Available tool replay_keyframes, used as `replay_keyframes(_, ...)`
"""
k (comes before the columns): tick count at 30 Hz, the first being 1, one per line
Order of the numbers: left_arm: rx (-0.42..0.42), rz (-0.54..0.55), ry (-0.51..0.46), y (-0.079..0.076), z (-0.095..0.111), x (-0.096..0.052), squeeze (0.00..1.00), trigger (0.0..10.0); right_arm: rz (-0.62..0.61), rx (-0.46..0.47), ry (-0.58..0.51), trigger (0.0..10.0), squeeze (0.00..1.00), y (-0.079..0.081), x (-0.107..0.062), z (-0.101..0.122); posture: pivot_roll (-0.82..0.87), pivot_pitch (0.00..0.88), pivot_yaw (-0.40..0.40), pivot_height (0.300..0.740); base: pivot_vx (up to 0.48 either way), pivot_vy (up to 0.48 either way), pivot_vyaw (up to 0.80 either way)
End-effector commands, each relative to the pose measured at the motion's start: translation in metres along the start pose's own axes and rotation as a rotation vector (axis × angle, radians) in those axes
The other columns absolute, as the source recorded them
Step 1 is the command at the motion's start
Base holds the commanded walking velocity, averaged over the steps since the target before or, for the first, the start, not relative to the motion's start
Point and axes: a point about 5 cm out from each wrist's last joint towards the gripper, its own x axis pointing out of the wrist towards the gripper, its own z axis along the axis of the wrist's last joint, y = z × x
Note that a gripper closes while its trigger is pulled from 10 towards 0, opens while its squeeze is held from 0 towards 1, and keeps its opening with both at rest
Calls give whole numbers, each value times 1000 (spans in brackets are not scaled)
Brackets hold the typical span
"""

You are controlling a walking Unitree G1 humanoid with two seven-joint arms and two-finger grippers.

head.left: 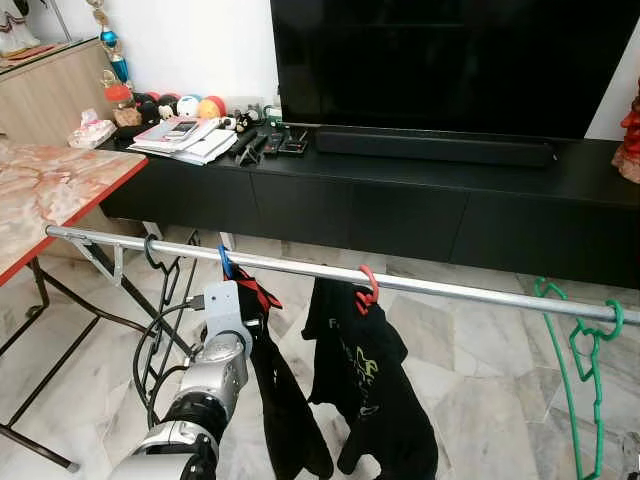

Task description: Hang hanger

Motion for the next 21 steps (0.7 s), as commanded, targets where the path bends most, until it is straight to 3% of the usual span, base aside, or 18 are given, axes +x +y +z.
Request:
replay_keyframes(1,-8,-19,-5,-4,5,1,0,0,7,-2,8,10000,0,2,0,-2,4,19,39,740,0,0,0)
replay_keyframes(21,0,-66,25,-13,-3,1,0,0,6,-2,8,10000,0,1,0,-2,1,37,35,740,0,0,0)
